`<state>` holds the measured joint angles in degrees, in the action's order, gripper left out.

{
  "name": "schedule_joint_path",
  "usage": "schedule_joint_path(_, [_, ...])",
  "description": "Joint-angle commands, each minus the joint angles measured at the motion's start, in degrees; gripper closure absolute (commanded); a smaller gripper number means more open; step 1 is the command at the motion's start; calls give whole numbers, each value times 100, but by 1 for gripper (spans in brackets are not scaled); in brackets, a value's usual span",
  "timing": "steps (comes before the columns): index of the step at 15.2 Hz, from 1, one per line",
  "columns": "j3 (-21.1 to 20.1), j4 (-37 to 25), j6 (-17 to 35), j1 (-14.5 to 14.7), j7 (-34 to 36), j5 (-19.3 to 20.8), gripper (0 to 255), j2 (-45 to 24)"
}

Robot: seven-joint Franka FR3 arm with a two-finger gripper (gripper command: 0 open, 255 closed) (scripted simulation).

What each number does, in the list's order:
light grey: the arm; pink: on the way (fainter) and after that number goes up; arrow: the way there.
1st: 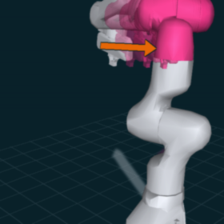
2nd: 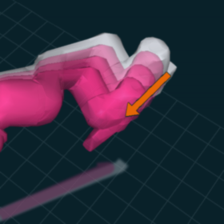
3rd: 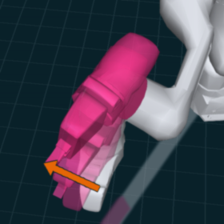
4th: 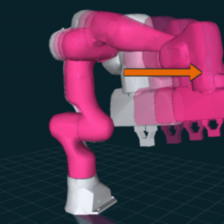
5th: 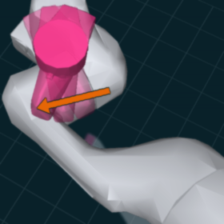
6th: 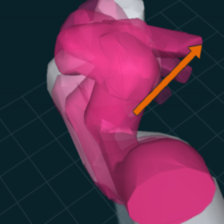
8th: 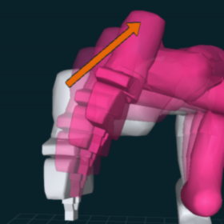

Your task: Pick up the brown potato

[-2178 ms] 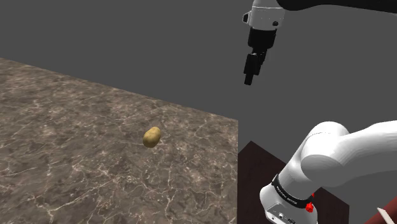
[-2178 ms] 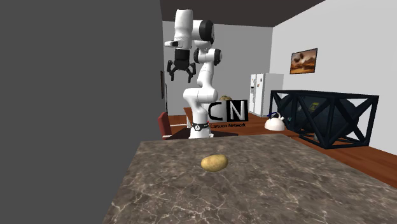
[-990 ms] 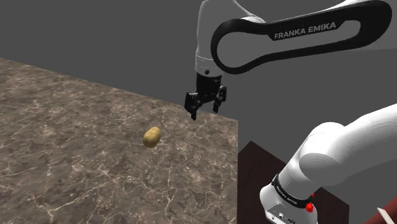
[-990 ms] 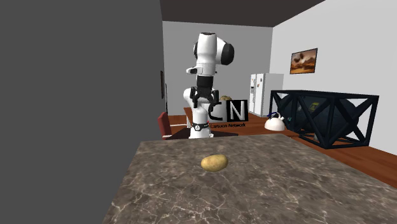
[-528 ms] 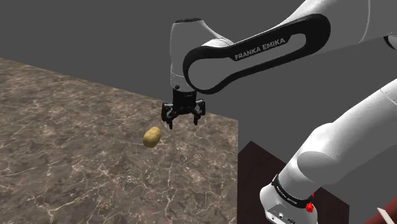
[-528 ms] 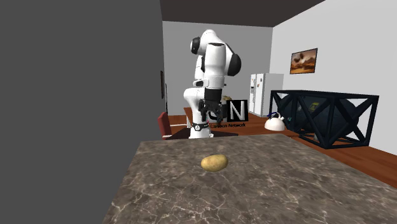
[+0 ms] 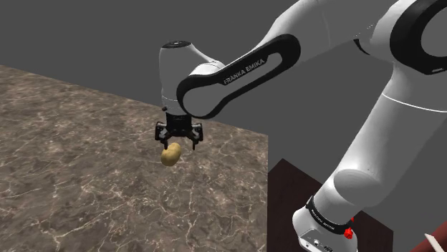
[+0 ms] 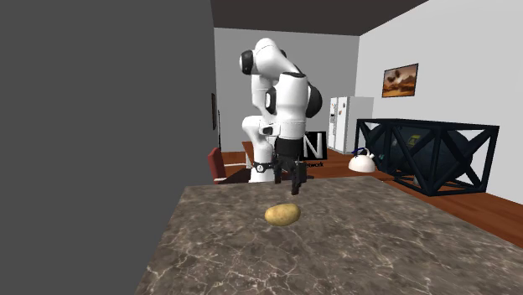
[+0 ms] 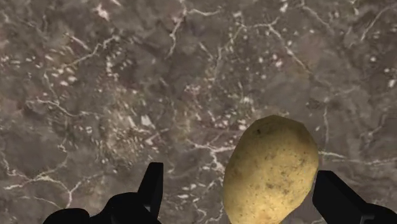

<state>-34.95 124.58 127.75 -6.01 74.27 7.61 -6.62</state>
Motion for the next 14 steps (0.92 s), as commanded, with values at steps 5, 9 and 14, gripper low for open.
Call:
schedule_joint_path(5, [261, -617, 300, 310, 1138, 764, 0, -1051])
schedule_joint_path(9, [348, -559, 537, 377, 1267, 948, 0, -1270])
schedule_joint_path(14, [387, -538, 629, 402, 1314, 1021, 255, -1356])
